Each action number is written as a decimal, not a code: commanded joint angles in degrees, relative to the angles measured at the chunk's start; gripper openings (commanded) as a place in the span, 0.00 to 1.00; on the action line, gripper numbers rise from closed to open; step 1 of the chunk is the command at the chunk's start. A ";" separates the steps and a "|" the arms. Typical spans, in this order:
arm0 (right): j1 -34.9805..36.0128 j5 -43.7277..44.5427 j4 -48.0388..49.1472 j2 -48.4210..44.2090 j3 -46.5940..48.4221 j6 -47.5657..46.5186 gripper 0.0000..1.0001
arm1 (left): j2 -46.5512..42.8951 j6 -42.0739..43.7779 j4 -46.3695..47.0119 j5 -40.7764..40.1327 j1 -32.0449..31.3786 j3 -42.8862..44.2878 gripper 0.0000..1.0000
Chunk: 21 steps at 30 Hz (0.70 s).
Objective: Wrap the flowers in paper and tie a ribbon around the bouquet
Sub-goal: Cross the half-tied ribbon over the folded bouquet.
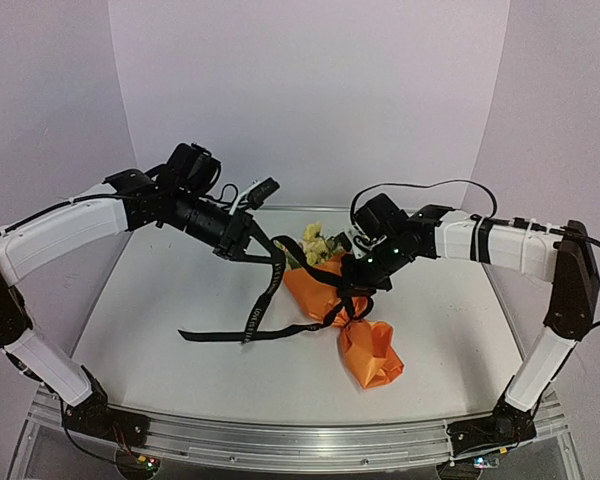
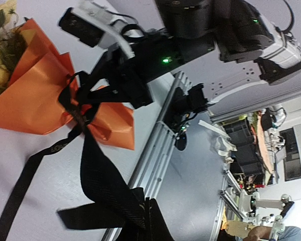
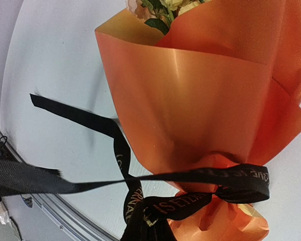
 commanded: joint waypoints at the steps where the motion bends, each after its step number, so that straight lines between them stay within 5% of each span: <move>1: 0.09 -3.61 -0.70 3.80 5.64 2.09 0.00 | -2.91 -12.72 17.88 12.95 -1.64 -5.04 0.00; 6: 4.07 -2.01 -4.04 6.53 12.77 2.88 0.00 | -10.38 -22.67 28.73 10.19 4.39 -12.82 0.00; 15: 7.82 -2.87 -13.12 16.24 32.79 5.85 0.00 | -18.11 -33.43 39.28 18.69 27.76 -28.60 0.00; 21: 6.09 -3.84 -16.27 17.86 32.10 0.71 0.00 | -18.88 -39.37 48.46 24.03 28.38 -30.88 0.00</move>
